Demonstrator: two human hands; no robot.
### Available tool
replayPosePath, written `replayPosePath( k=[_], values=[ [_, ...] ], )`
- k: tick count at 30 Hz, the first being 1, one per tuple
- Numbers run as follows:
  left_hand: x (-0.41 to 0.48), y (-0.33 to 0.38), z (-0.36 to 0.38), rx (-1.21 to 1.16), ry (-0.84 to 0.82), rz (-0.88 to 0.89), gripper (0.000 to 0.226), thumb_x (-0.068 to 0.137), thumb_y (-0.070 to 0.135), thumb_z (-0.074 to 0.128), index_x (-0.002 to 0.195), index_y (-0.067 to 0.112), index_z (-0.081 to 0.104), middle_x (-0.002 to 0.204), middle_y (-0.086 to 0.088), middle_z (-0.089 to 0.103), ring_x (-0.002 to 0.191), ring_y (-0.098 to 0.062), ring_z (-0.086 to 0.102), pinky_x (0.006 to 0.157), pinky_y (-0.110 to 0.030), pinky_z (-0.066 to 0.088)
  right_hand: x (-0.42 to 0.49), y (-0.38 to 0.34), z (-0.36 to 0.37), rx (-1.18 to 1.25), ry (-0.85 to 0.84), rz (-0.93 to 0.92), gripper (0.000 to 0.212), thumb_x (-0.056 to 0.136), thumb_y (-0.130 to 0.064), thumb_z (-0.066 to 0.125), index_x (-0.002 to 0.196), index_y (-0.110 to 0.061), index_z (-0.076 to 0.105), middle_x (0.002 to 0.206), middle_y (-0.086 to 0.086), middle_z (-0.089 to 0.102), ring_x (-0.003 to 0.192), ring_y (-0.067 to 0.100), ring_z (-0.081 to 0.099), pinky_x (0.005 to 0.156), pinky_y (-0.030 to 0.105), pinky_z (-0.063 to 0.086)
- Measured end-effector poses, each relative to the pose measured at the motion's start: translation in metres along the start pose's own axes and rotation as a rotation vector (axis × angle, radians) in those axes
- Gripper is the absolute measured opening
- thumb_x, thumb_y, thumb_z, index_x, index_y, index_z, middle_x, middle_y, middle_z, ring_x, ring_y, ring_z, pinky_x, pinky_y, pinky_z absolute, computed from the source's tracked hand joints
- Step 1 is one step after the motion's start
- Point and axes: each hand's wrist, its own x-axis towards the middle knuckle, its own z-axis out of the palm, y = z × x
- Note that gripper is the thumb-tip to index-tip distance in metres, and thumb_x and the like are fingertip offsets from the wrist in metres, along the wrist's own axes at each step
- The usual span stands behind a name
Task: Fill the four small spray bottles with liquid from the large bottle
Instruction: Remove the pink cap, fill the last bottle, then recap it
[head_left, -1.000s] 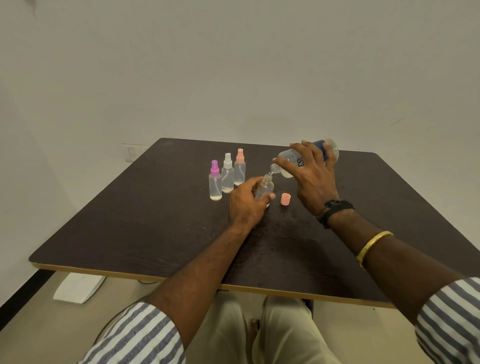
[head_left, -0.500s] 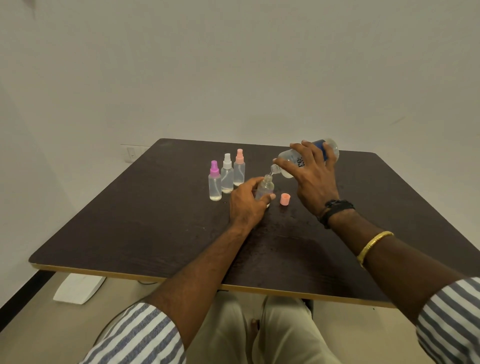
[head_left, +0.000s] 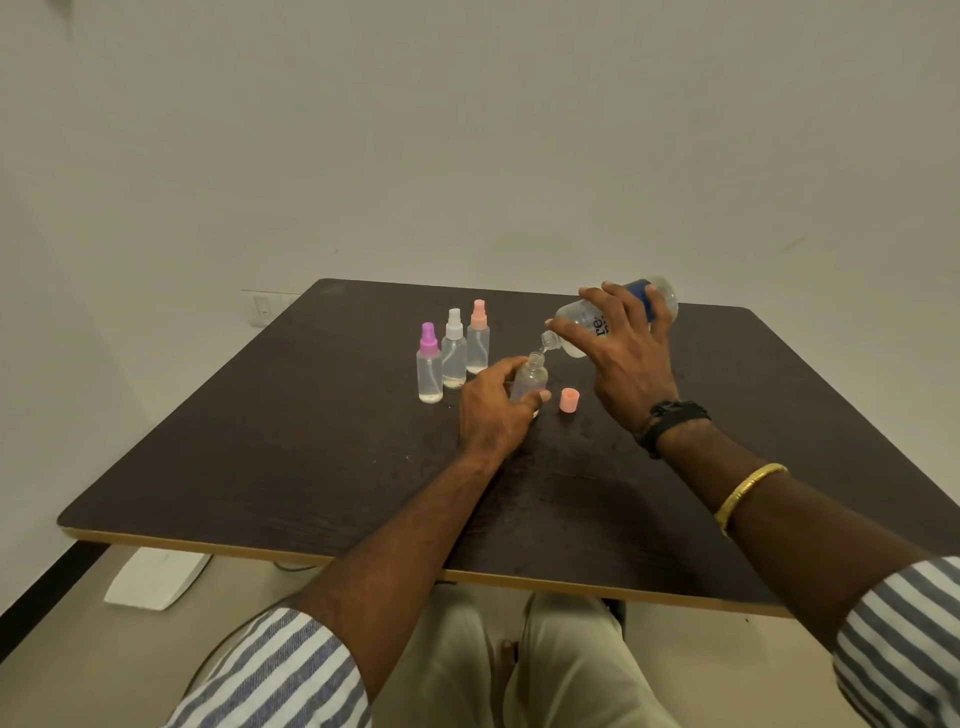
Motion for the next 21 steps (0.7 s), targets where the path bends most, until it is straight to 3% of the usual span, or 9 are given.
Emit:
replayPosePath(
  k=[6, 11, 17, 21],
  values=[
    [-0.0008, -0.0012, 0.0004, -0.006, 0.005, 0.009, 0.053, 0.079, 0.034, 0.083, 0.127, 0.017, 0.066, 0.116, 0.001, 0.071, 0.102, -0.01, 0.064, 0.087, -0.025, 0.054, -0.001, 0.0003, 0.0007, -0.005, 0.002, -0.008, 0.084, 0.065, 0.018, 0.056, 0.133, -0.032, 0.062, 0.144, 0.016, 0.05, 0.14, 0.041, 0.04, 0.118, 0.065, 0.013],
    [-0.0007, -0.0008, 0.0, -0.01, 0.006, 0.004, 0.053, 0.079, 0.033, 0.083, 0.127, 0.017, 0.066, 0.117, 0.001, 0.071, 0.101, -0.008, 0.062, 0.084, -0.018, 0.05, -0.0008, -0.0006, 0.0003, 0.005, 0.005, -0.011, 0.081, 0.068, 0.017, 0.053, 0.133, -0.032, 0.062, 0.145, 0.016, 0.05, 0.14, 0.041, 0.04, 0.118, 0.065, 0.013],
    [-0.0003, -0.0015, 0.0001, -0.007, 0.011, 0.005, 0.053, 0.079, 0.035, 0.083, 0.126, 0.018, 0.066, 0.116, 0.002, 0.072, 0.1, -0.007, 0.063, 0.086, -0.024, 0.053, -0.0004, -0.0035, -0.0022, 0.031, -0.009, -0.009, 0.074, 0.074, 0.003, 0.032, 0.132, -0.031, 0.063, 0.144, 0.018, 0.05, 0.14, 0.042, 0.04, 0.118, 0.066, 0.014],
    [0.0004, -0.0008, 0.0004, -0.009, 0.017, 0.01, 0.051, 0.079, 0.034, 0.083, 0.125, 0.018, 0.067, 0.114, 0.002, 0.072, 0.099, -0.006, 0.062, 0.083, -0.02, 0.05, -0.0005, -0.0045, -0.0027, 0.053, -0.005, -0.008, 0.071, 0.075, 0.002, 0.036, 0.133, -0.03, 0.063, 0.144, 0.018, 0.05, 0.14, 0.042, 0.04, 0.117, 0.066, 0.014]
  ],
)
